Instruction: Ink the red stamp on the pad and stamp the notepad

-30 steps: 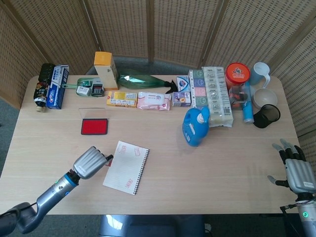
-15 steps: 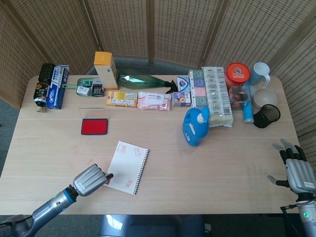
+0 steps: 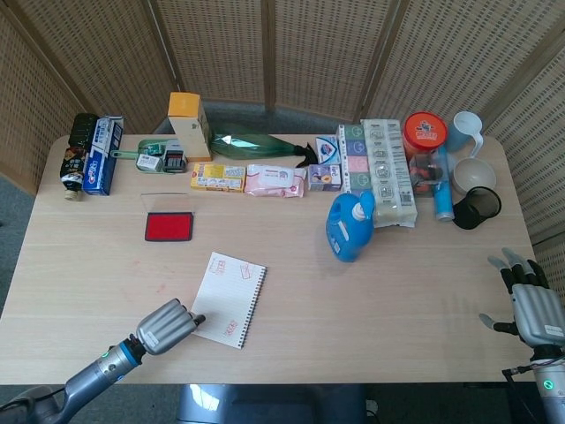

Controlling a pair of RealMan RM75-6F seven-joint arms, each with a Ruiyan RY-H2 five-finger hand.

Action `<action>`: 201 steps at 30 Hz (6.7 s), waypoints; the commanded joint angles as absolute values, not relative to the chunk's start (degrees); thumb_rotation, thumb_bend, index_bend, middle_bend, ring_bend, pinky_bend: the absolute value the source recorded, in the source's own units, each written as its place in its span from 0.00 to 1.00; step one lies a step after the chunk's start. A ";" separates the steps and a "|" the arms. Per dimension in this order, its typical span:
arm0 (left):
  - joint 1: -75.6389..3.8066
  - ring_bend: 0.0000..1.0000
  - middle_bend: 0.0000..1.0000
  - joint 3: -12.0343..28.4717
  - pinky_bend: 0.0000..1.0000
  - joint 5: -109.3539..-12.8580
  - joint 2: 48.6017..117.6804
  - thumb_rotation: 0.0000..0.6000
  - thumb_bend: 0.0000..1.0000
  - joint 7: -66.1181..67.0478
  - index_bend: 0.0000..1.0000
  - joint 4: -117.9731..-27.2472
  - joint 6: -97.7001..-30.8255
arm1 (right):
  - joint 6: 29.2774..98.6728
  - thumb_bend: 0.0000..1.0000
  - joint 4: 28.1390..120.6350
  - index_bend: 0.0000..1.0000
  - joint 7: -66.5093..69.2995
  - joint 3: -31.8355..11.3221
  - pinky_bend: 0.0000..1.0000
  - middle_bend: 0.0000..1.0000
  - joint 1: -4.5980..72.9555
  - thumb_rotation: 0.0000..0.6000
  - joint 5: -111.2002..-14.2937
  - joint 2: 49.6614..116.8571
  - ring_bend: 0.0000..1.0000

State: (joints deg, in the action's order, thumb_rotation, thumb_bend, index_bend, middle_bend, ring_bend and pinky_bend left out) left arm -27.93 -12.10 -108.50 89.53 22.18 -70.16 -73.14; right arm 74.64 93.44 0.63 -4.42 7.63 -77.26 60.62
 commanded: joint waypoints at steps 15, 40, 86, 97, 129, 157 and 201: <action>-27.77 1.00 1.00 -11.82 1.00 -108.48 90.88 1.00 0.40 21.92 0.60 -69.94 -71.27 | 74.63 0.00 93.50 0.12 1.00 -4.46 0.00 0.01 7.63 1.00 -77.25 60.42 0.00; -27.03 1.00 1.00 -11.02 1.00 -107.26 92.19 1.00 0.40 20.23 0.60 -67.32 -70.99 | 74.68 0.00 93.64 0.12 0.54 -4.32 0.00 0.01 7.62 1.00 -77.38 60.53 0.00; -30.03 1.00 1.00 0.77 1.00 -89.19 91.04 1.00 0.40 20.11 0.60 -62.48 -63.58 | 73.92 0.00 93.48 0.12 -0.61 -4.13 0.00 0.01 7.91 1.00 -76.84 61.09 0.00; -30.71 1.00 1.00 1.23 1.00 -87.76 91.61 1.00 0.35 21.55 0.61 -61.86 -62.68 | 73.67 0.00 93.35 0.12 -0.35 -4.15 0.00 0.01 8.01 1.00 -76.73 61.08 0.00; -31.07 1.00 1.00 0.53 1.00 -87.14 92.63 1.00 0.34 26.89 0.60 -62.52 -63.04 | 73.67 0.00 94.02 0.12 -0.18 -4.18 0.00 0.01 7.87 1.00 -76.41 60.46 0.00; -32.24 1.00 1.00 1.72 1.00 -82.41 91.45 1.00 0.26 37.71 0.56 -67.85 -60.20 | 73.17 0.00 94.90 0.12 -0.19 -4.26 0.00 0.02 7.90 1.00 -75.63 59.76 0.00; -12.61 0.16 0.00 -2.47 0.27 -86.11 64.13 1.00 0.00 12.23 0.00 -96.80 -87.27 | 81.76 0.00 94.91 0.11 -0.93 -4.68 0.00 0.00 6.00 1.00 -81.82 61.22 0.00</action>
State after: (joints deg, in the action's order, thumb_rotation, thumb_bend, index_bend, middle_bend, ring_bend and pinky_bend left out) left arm -17.34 -1.48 -83.62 63.91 19.86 -99.69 -81.12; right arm 80.32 95.44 -0.73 -4.33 6.42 -80.92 60.50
